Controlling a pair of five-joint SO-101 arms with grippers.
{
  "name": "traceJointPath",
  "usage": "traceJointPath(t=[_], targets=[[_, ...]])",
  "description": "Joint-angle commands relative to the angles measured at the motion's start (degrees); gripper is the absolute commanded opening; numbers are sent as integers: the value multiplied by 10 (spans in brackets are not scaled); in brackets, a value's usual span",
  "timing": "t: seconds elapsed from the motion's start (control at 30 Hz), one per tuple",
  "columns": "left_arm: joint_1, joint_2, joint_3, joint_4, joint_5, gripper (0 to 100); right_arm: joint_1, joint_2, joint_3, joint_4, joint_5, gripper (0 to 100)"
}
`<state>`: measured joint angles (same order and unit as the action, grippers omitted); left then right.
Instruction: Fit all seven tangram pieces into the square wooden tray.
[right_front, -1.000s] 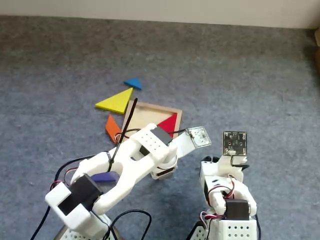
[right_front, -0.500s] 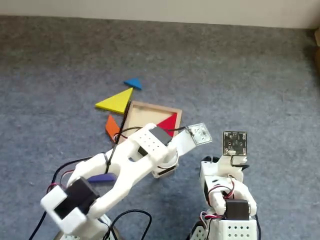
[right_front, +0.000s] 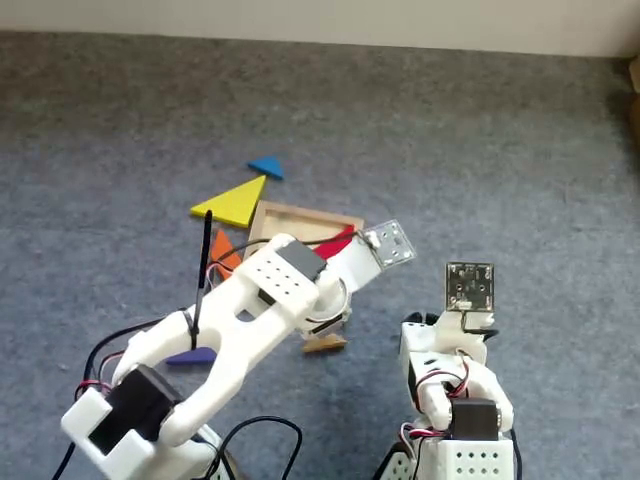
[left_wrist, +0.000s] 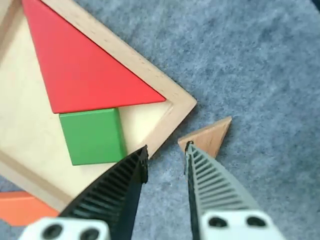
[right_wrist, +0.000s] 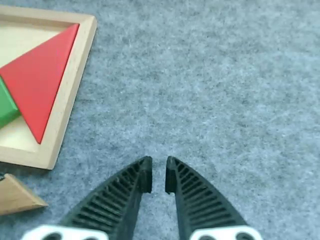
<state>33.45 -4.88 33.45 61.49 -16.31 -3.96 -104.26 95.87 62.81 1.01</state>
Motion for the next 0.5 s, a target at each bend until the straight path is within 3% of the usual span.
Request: traceJointPath(t=[0.0, 0.13, 0.47], targets=[[16, -22, -19, 30, 5, 204, 7, -7, 52, 0, 6, 66], [25, -19, -20, 35, 70, 275, 7, -7, 52, 0, 6, 66], [24, 86, -45, 22, 68, 277, 7, -7, 52, 0, 6, 66]])
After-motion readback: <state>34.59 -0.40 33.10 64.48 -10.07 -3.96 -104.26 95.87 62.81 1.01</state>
